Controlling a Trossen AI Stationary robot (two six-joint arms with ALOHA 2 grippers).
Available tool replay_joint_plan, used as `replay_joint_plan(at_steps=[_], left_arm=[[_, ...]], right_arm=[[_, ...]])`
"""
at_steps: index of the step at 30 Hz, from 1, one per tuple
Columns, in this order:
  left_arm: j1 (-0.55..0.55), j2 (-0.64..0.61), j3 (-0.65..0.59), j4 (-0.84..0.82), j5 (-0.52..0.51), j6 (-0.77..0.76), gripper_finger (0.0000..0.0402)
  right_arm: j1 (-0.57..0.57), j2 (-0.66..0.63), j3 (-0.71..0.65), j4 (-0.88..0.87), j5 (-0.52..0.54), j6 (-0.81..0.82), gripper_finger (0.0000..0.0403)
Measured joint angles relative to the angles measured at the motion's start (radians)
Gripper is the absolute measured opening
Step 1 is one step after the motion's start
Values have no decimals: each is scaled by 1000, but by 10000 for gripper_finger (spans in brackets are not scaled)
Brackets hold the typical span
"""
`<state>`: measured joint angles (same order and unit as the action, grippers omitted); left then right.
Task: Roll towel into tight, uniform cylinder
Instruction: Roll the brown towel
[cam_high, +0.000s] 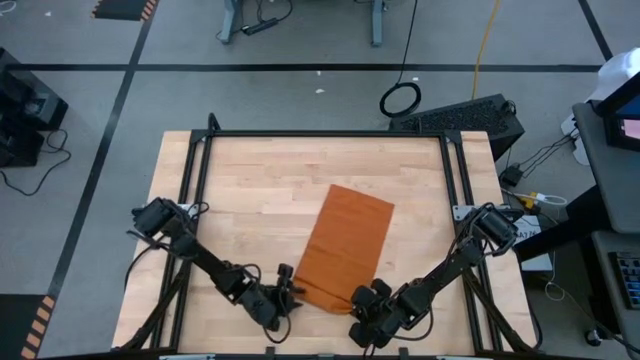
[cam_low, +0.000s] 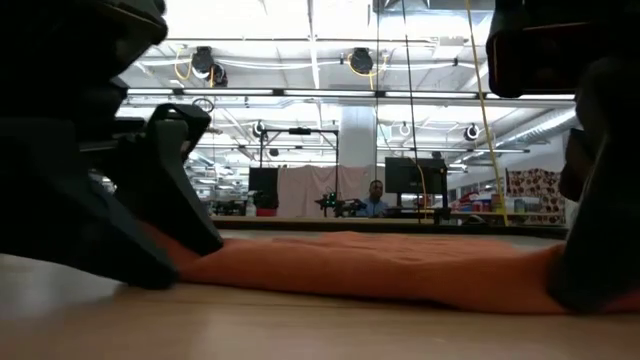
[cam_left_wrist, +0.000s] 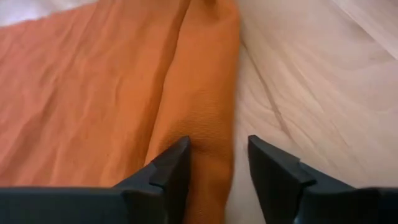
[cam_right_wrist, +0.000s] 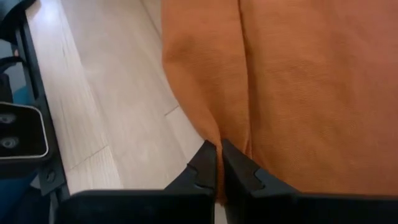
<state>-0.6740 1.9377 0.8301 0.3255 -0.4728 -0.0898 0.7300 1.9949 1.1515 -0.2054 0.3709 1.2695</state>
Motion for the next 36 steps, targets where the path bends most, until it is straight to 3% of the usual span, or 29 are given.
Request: replay_joint_plan(at_steps=[5, 15, 20, 27, 32, 36], left_arm=[[-13, -6, 0, -5, -8, 19, 157], [-70, -22, -3, -51, -141, 59, 258], [-42, -22, -2, -47, -108, 99, 260], [25, -26, 1, -67, 34, 69, 188], [53, -28, 0, -70, 105, 42, 96], [81, -63, -2, -127, 185, -66, 19]], right_arm=[[0, 0, 1, 0, -10, -11, 0], [-3, 0, 1, 2, -9, -33, 0], [-4, 0, 1, 4, -9, -33, 0], [-4, 0, 1, 5, -10, -56, 0], [-4, 0, 1, 6, -10, -117, 0], [-2, 0, 1, 8, -10, -185, 12]])
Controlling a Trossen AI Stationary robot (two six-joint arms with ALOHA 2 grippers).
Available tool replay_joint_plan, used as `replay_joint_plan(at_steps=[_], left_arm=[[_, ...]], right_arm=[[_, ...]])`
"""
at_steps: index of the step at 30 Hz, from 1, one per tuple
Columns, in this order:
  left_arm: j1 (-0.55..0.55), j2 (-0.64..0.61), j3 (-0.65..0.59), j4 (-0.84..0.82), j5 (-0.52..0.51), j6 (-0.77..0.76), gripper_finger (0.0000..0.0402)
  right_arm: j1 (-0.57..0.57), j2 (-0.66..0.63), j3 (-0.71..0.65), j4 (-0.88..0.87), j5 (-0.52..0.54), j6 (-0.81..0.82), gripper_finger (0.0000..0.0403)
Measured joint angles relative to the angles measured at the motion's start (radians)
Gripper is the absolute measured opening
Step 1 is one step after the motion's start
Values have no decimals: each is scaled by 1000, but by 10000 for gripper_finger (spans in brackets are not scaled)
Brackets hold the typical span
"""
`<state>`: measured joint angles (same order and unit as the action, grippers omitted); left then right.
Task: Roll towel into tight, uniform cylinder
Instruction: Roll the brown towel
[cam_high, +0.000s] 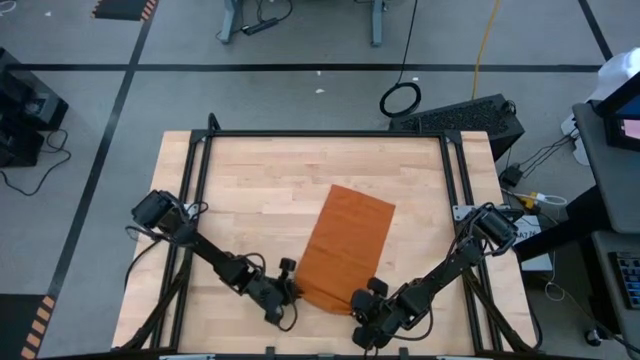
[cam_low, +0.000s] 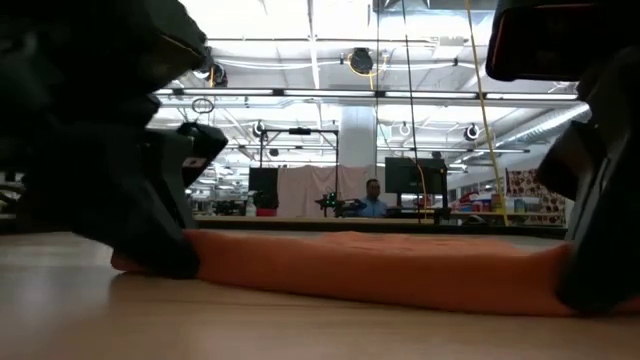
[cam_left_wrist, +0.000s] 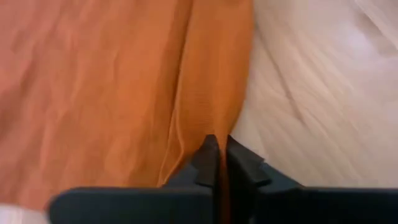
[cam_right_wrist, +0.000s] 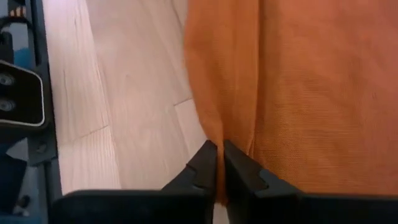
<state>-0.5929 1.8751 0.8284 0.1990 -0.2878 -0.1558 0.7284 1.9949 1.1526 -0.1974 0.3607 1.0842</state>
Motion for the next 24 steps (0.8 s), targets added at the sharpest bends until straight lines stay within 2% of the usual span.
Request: replay_joint_plan(at_steps=[4, 9, 11, 16, 20, 24], left_arm=[[41, -58, -3, -84, 102, -143, 14], [124, -86, -4, -107, 342, -263, 16], [160, -86, -4, -100, 409, -293, 16], [237, -81, -3, -100, 512, -335, 16], [282, -81, -2, -99, 583, -338, 17], [317, -81, -2, -112, 601, -363, 17]], right_arm=[[0, -11, 0, -18, 3, -83, 41], [1, -61, -1, -79, 3, -136, 94], [7, -83, -1, -93, 15, -150, 114], [54, -80, -1, 14, 206, -270, 150], [71, -24, -1, 95, 244, -307, 174], [71, 14, -2, 106, 297, -292, 189]])
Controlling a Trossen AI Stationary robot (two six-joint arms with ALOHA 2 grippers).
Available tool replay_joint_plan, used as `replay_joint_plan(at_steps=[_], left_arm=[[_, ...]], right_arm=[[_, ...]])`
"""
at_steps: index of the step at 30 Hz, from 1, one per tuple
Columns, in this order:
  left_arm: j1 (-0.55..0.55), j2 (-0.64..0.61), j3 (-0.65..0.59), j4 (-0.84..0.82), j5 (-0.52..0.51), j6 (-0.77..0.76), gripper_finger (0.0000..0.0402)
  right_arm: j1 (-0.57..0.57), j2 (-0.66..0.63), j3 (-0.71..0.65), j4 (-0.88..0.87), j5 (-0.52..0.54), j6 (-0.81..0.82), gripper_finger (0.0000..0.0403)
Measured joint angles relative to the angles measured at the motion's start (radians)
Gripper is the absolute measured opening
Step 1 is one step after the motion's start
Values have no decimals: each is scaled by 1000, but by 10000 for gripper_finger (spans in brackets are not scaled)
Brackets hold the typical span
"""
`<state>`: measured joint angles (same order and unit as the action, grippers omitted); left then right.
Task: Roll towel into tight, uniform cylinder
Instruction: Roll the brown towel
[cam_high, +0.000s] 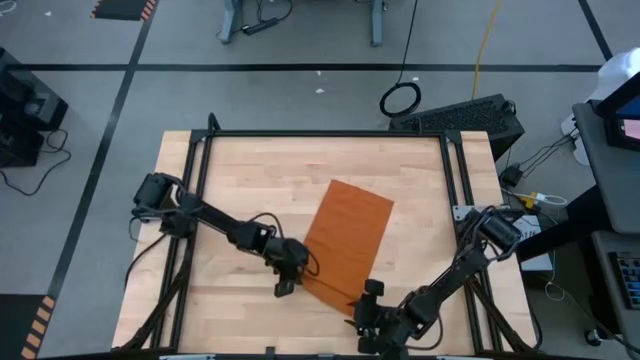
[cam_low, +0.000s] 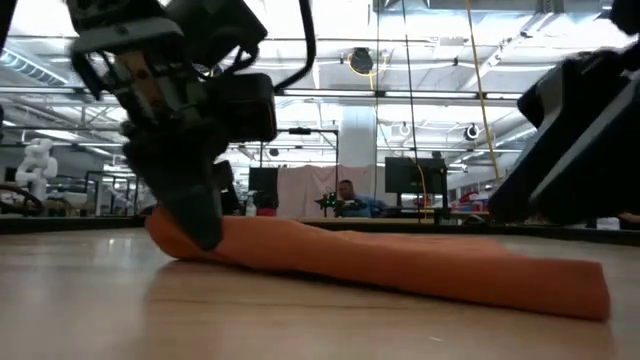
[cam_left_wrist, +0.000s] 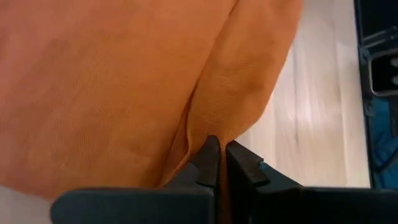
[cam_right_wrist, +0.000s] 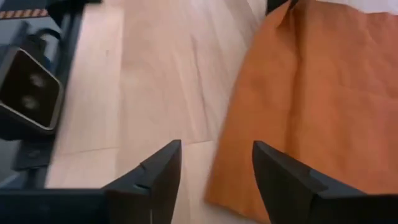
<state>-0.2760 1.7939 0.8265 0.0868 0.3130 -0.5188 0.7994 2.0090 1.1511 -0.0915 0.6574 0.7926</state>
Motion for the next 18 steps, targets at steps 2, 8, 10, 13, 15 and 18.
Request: replay_joint_plan(at_steps=[2, 8, 10, 13, 15, 18], left_arm=[[8, 0, 0, 4, 0, 0, 17], [9, 0, 0, 7, -1, -1, 17], [9, 0, 0, 8, -1, -1, 17], [9, 0, 0, 8, -3, -1, 17], [8, 0, 0, 7, -5, -1, 17], [7, 0, 0, 8, -12, -1, 17]], right_arm=[[-2, 13, 0, -5, 9, 8, 192], [-22, 16, 0, -60, 9, 121, 194], [-33, 16, 0, -79, -27, 146, 194], [-51, 33, 2, -82, -82, 161, 185], [-65, 40, 4, -73, -118, 165, 170], [-78, 41, 6, -80, -148, 203, 132]])
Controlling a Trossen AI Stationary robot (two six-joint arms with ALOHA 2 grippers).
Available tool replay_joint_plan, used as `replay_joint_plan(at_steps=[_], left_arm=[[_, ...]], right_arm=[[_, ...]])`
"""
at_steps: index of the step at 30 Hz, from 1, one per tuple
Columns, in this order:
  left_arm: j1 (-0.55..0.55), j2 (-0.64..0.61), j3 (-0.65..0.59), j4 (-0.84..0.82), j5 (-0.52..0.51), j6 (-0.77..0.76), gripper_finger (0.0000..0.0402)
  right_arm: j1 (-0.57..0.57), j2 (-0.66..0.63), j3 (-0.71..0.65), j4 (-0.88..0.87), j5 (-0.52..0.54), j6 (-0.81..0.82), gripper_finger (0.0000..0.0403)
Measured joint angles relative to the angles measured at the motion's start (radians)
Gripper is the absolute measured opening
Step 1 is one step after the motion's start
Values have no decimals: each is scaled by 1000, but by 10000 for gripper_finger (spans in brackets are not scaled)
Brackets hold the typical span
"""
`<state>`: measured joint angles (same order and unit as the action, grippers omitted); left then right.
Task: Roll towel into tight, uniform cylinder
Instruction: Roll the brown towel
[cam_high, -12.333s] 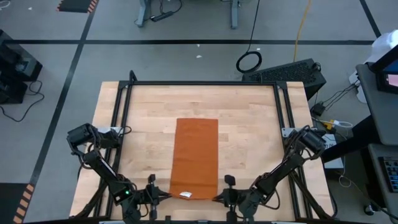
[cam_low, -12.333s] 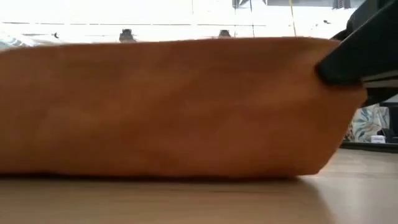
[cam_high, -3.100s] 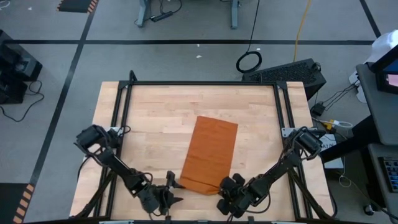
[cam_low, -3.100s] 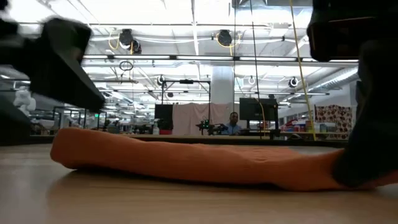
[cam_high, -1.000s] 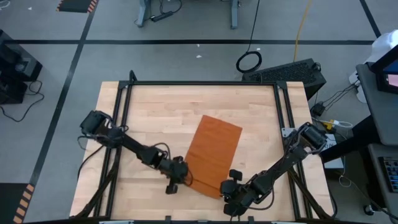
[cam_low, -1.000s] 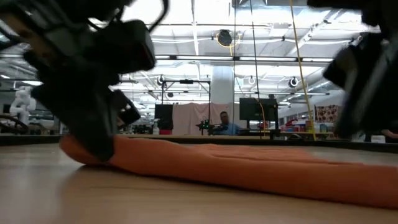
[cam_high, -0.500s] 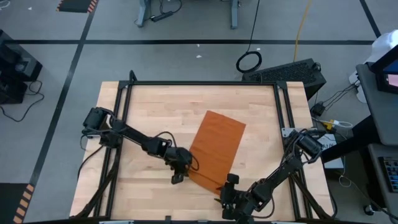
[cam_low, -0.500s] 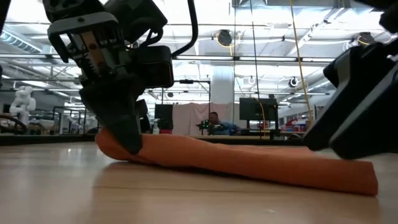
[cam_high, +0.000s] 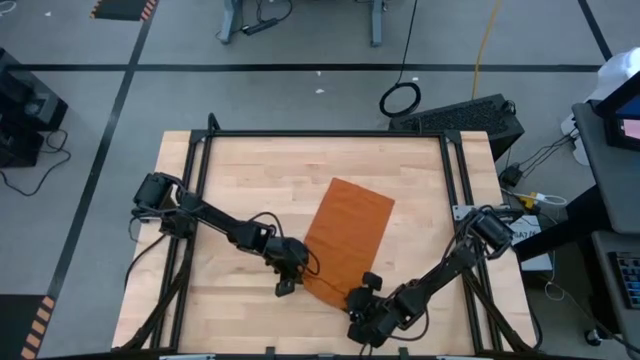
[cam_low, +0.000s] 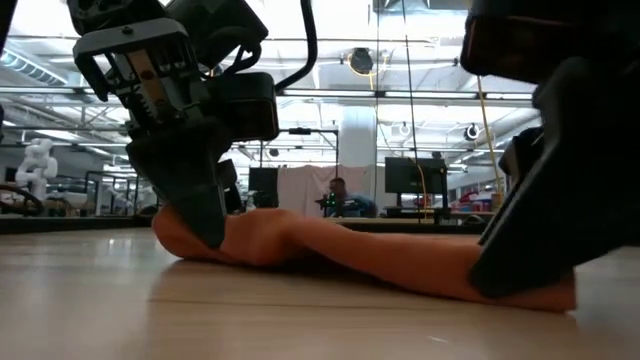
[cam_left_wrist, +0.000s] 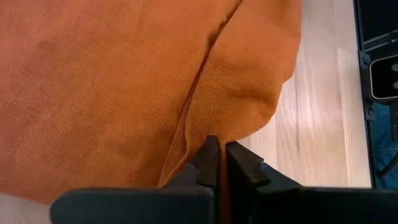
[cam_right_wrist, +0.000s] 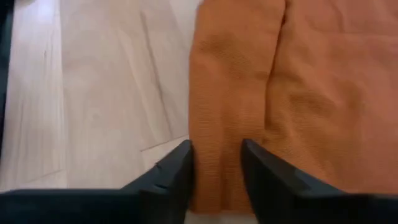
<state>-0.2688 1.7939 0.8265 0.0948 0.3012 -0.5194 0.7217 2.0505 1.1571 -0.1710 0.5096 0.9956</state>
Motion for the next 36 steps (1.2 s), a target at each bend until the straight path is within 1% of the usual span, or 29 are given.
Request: replay_joint_plan(at_steps=[3, 5, 7, 9, 11, 16, 19, 22, 24, 28, 30, 32, 34, 36], left_arm=[[-10, 0, 0, -2, -13, 26, 17], [-28, 0, 0, -5, -62, 56, 18], [-46, 0, 0, -19, -110, 76, 26], [-59, -1, 1, -37, -141, 85, 43], [-69, -2, 2, -46, -165, 88, 68], [-102, -35, 2, -62, -220, 120, 145], [-129, -81, 1, -82, -292, 149, 188], [-170, -131, 1, -103, -383, 190, 216], [-212, -156, 0, -89, -445, 225, 224], [-324, -172, 1, -70, -589, 297, 226], [-376, -171, 0, -68, -621, 334, 226], [-420, -154, 1, -47, -656, 376, 226], [-457, -128, 0, -30, -717, 426, 226], [-475, -97, 0, 3, -754, 461, 226]], right_arm=[[-4, -4, -1, -4, -30, 12, 77], [-4, -4, -1, -2, -63, 21, 35], [-4, -4, 0, 0, -103, 40, 10], [-3, -3, -1, 1, -114, 70, 11], [-1, -3, -2, 10, -115, 86, 12], [4, -1, -3, 60, -131, 108, 3], [5, -2, -3, 71, -134, 121, 3], [5, -2, -3, 72, -133, 148, 2], [5, -2, -3, 72, -133, 167, 2], [5, -2, -4, 73, -129, 172, 1], [5, -2, -4, 75, -127, 174, 1], [5, -2, -4, 76, -127, 189, 1], [4, -2, -4, 84, -127, 197, 1], [0, -1, -5, 91, -128, 197, 0]])
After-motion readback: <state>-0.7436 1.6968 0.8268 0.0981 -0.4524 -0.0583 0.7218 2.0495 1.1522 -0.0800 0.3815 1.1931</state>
